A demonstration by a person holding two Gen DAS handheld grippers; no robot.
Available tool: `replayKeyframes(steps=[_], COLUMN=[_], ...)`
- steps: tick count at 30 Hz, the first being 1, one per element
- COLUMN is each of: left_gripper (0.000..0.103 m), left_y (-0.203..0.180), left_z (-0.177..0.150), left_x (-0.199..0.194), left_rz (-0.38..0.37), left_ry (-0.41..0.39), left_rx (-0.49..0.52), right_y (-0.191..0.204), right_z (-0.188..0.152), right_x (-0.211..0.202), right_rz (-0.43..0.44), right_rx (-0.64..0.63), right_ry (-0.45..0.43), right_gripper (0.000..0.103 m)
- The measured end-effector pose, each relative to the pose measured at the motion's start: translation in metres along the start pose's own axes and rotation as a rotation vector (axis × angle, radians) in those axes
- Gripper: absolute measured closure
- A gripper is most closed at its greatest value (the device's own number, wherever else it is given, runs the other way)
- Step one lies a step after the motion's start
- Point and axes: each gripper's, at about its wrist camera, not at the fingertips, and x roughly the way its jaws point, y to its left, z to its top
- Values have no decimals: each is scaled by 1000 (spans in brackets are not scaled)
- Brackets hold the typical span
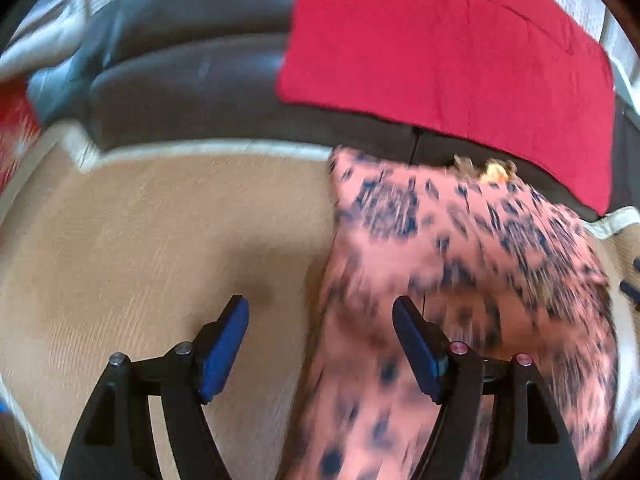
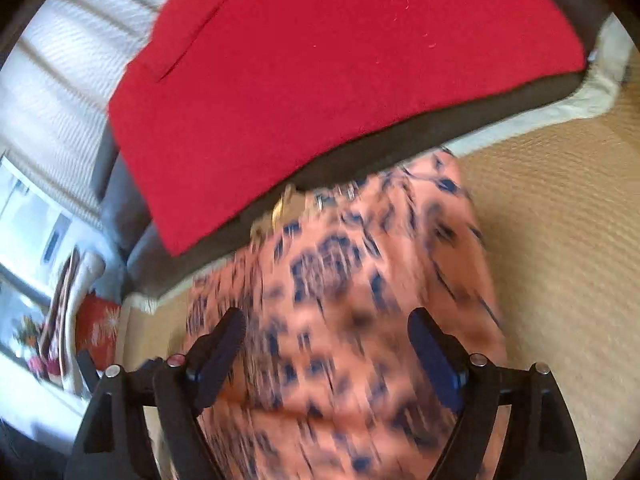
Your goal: Fold small clothes
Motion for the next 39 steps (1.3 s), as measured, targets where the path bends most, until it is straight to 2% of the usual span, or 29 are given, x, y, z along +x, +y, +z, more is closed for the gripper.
replayKeyframes(steps=[5,7,9,12,14,17,21,23,24,25,26,29,33,34,35,36,37,39], left_gripper=[27,27,27,27,27,27,27,28,28,28,28,43,44,48,83,96,96,97], left_y=[32,33,29,22,15,17,19,19,17,16,13,7,7,7,6,6,8,9], left_z=[-90,-114,-132,-147,-154,-161,-167,-170,-170,-169,-169,-168,-169,-169,-168,-167,-165,-161], left_x=[-39,-48,-57,-61,-65,-82,-79,-75,-77,-78,-79,-70,-66,-65,-62,-59,-59,-75], left_rz=[-44,-45,-35,-76,-84,-93,-95,-81,-74,-73,-89,-71,-69,-67,-62,-72,-98,-115], left_ry=[92,114,99,116,134,119,142,148,143,138,142,186,196,198,202,227,233,185], left_rx=[-49,-47,-36,-53,-54,-57,-88,-93,-94,-95,-92,-68,-76,-78,-74,-74,-93,-110], right_y=[-49,-73,-90,-99,-93,-84,-76,-72,-72,-72,-73,-78,-77,-75,-73,-72,-73,-75], right_z=[-88,-119,-150,-186,-194,-195,-200,-199,-200,-202,-204,-207,-205,-205,-205,-205,-205,-204], right_x=[-62,-85,-104,-114,-119,-119,-113,-107,-105,-103,-103,-105,-104,-100,-98,-95,-92,-90], right_rz=[-66,-79,-76,-42,-37,43,-21,-10,1,7,6,-6,-21,-32,-44,-53,-61,-49], right_rx=[10,29,64,115,69,82,36,28,34,42,43,77,70,55,45,36,41,79], right_ry=[112,150,169,181,176,196,237,255,269,281,285,276,297,307,316,328,349,361], right_gripper=[16,16,16,17,17,17,20,26,37,43,43,43,39,39,40,56,94,96])
